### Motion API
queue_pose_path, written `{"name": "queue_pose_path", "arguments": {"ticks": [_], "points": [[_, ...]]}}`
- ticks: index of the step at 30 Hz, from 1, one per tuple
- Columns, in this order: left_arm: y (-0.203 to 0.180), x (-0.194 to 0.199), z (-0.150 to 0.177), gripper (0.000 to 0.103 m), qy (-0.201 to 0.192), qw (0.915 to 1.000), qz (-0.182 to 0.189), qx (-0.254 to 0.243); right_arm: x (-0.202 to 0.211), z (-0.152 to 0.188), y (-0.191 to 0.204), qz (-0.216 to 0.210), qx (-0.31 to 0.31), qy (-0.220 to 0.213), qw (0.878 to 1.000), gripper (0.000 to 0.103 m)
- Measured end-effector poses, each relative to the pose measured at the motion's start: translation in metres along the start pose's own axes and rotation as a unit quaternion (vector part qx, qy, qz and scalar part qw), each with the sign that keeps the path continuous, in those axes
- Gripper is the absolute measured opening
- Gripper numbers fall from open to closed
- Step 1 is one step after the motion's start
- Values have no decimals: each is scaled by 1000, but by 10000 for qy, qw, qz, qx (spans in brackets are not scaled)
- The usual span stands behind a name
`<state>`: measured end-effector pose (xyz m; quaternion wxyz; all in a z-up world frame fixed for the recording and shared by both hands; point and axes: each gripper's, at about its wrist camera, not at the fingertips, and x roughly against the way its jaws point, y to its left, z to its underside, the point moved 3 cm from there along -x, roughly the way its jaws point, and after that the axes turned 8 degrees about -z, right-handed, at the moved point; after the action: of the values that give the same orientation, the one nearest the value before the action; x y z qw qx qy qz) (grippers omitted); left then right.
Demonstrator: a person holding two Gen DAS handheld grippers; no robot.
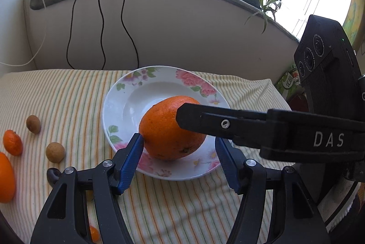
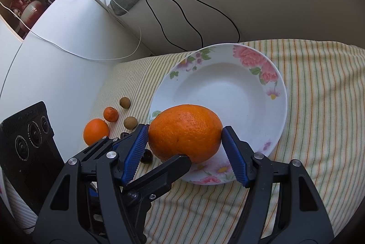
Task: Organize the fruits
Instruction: 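Lower the orange onto the plate and open the right gripper, then grasp the stemmed tangerine with the left gripper while the right gripper grasps a small tangerine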
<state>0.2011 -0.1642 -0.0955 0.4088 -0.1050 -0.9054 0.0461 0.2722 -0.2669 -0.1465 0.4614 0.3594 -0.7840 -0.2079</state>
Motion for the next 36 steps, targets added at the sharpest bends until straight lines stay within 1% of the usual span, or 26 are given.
{"name": "queue_pose_path", "arguments": {"ticks": [2, 4, 6, 17, 26, 31, 33, 34, 36], "points": [[4, 2, 2, 67, 15, 10000, -37, 27, 7, -4, 0, 41, -15, -173, 9998, 72], [7, 5, 3, 67, -5, 10000, -24, 50, 16, -7, 2, 120, 39, -326, 9994, 78], [9, 9, 5, 67, -38, 10000, -34, 45, 22, -8, 4, 139, 67, -409, 9990, 82], [25, 37, 14, 67, -248, 9996, -111, 84, 39, 0, 18, 324, 322, -521, 9976, 83], [40, 62, 26, 67, -432, 9988, -157, 159, 45, 12, 39, 573, 698, -635, 9939, 83], [52, 79, 36, 67, -593, 9980, -166, 104, 47, 22, 52, 688, 933, -679, 9909, 83], [60, 87, 41, 67, -689, 9973, -241, 121, 50, 27, 57, 704, 1036, -747, 9893, 83], [64, 91, 44, 67, -717, 9970, -265, 140, 51, 29, 59, 686, 1077, -803, 9886, 85], [75, 98, 49, 67, -751, 9964, -346, 189, 56, 34, 64, 628, 1162, -982, 9864, 86]]}}
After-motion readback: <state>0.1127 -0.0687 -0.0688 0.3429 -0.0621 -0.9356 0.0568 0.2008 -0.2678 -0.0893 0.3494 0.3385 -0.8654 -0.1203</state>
